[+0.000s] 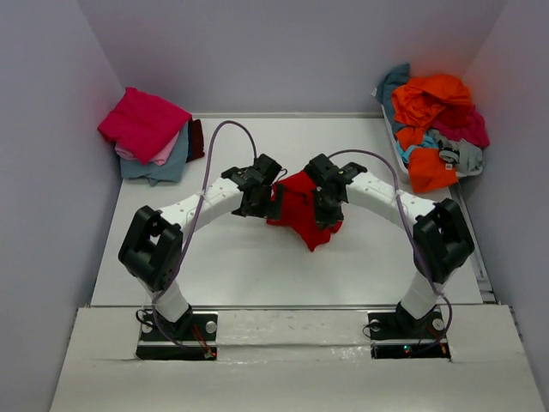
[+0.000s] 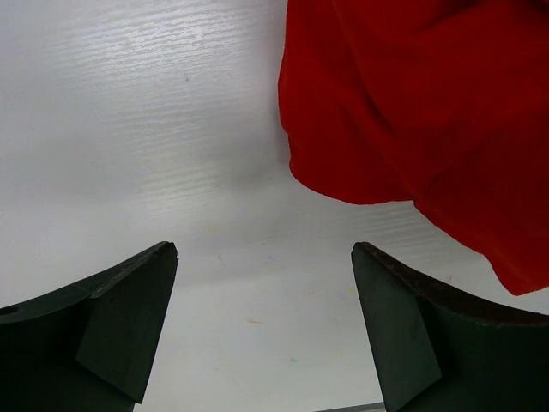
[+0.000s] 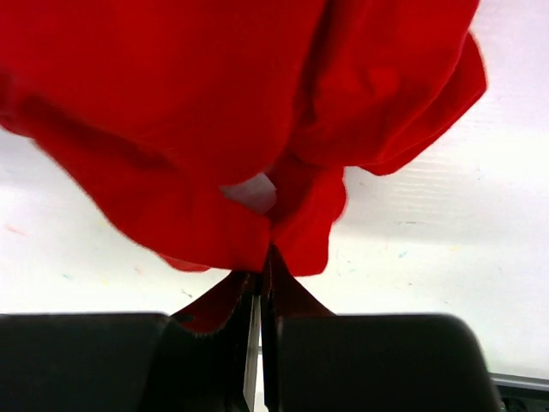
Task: Fold and stack the t-shirts
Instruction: Flatten the tshirt out
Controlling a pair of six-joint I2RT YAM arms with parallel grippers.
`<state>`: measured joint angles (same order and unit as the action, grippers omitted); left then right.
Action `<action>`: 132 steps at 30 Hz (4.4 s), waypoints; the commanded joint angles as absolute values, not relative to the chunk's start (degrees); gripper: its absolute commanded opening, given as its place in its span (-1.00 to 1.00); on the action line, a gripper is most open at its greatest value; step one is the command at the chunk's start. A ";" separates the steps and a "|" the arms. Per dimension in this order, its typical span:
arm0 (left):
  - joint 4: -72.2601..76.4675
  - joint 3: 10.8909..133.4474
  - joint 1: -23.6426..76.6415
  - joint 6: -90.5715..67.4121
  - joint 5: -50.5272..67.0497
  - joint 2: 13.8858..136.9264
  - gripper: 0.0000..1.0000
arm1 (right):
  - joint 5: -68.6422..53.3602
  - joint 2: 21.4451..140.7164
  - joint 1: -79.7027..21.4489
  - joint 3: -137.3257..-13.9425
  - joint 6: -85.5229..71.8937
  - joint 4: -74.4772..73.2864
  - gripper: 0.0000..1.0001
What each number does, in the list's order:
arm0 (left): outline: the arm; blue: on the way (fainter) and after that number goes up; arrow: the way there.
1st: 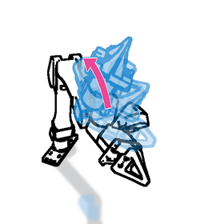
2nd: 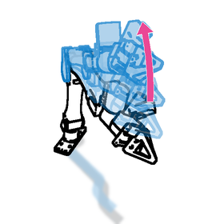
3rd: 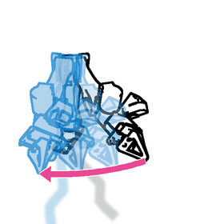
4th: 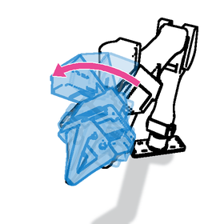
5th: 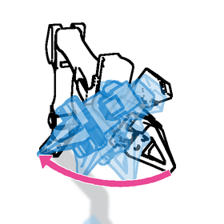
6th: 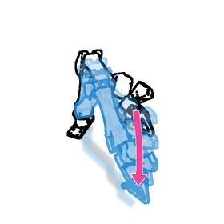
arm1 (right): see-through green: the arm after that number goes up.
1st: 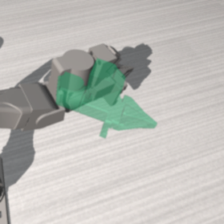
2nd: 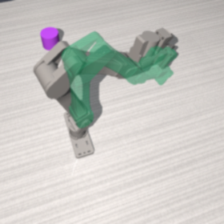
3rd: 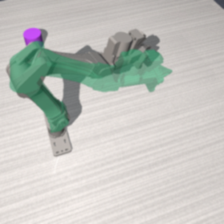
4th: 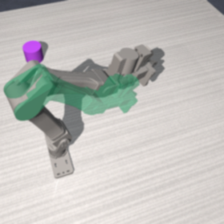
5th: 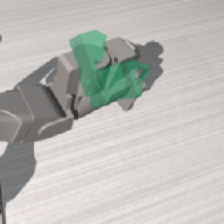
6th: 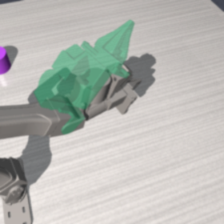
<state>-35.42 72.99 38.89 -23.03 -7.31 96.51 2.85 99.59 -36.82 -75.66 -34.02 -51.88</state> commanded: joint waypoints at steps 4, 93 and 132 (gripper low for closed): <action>-31.38 70.58 39.02 -24.26 -7.03 92.73 0.90 | 8.25 93.87 -36.83 -91.45 -31.03 -60.18 -0.86; -22.23 90.78 46.14 -19.61 -39.72 88.60 -0.89 | 33.31 80.77 -39.20 -120.58 -25.66 -72.07 -0.86; 5.83 76.55 68.15 8.99 -82.64 59.50 -0.89 | 39.55 63.10 -39.20 -111.27 -18.72 -53.00 -0.86</action>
<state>1.96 75.75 73.65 14.31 -80.20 60.10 33.06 61.17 -39.11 -111.68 -18.83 -55.66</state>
